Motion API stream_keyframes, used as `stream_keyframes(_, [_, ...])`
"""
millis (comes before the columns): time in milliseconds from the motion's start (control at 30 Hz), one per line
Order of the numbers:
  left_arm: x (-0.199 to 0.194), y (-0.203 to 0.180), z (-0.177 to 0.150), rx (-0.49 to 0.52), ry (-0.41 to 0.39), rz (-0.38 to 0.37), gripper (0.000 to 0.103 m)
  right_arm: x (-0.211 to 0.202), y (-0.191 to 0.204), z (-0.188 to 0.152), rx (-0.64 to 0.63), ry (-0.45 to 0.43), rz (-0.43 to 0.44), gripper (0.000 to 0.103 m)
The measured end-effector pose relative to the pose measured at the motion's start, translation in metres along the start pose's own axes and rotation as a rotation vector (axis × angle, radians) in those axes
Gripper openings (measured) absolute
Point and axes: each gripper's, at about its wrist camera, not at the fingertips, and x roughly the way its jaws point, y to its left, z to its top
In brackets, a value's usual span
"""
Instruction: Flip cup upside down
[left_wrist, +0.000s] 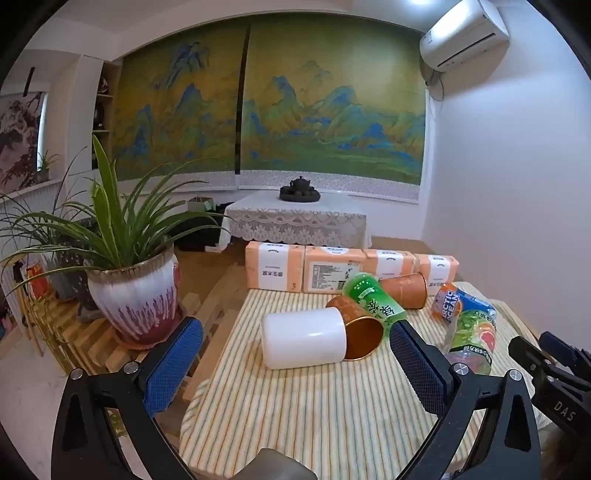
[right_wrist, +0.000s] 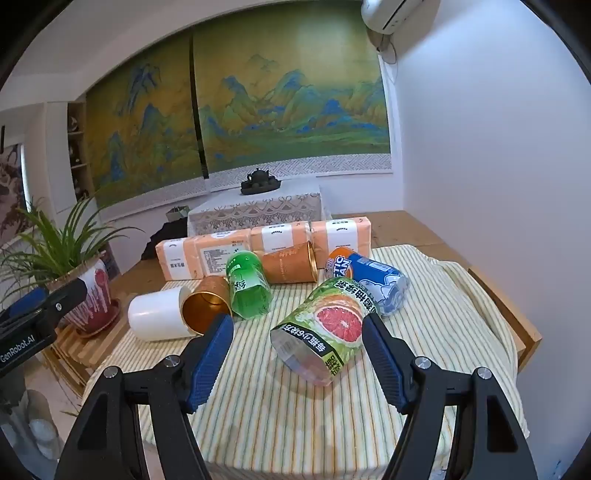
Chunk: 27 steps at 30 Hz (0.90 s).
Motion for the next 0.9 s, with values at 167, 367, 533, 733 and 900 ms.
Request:
stream_keyframes(167, [0.001,0.007,-0.001,-0.023,-0.011,0.005,0.103,-0.007,-0.001,0.000,-0.007,-0.013,-0.001,0.068])
stream_keyframes(367, [0.005,0.006,0.001,-0.008,0.009,0.012,0.103,-0.006,0.007,0.002,-0.029,-0.016,-0.016,0.068])
stream_keyframes(533, [0.008,0.008,0.003,-0.017,0.019,0.008,0.103,-0.011,0.005,-0.001,-0.028,-0.025,-0.019,0.069])
stream_keyframes(733, [0.016,0.013,0.002,-0.035,0.049,0.013,0.103,-0.012,0.001,0.000,-0.026,-0.028,-0.023,0.070])
stream_keyframes(900, [0.026,0.014,0.002,-0.043,0.077,0.007,0.103,-0.011,0.000,-0.001,-0.032,-0.020,-0.017,0.070])
